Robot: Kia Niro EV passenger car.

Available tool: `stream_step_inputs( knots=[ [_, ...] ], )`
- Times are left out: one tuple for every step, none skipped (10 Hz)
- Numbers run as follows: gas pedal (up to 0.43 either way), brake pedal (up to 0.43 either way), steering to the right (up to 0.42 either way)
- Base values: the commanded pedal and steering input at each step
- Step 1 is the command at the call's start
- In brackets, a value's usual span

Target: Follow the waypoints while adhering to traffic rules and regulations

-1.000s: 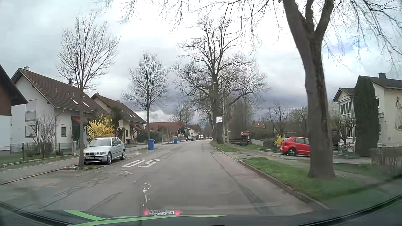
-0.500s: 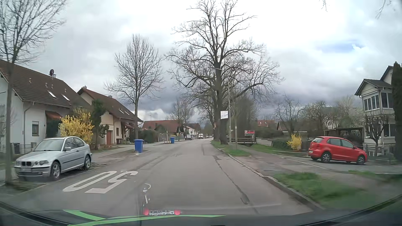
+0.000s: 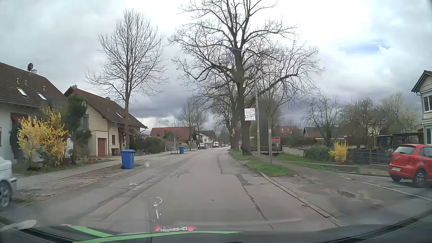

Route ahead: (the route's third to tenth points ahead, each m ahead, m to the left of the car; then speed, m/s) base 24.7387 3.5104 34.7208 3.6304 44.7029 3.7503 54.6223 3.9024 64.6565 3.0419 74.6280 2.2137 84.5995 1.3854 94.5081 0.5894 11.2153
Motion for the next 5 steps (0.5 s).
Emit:
stream_step_inputs(
  knots=[
    [0.098, 0.0, -0.005],
    [0.098, 0.0, -0.005],
    [0.098, 0.0, -0.005],
    [0.098, 0.0, -0.005],
    [0.098, 0.0, -0.005]
  ],
)
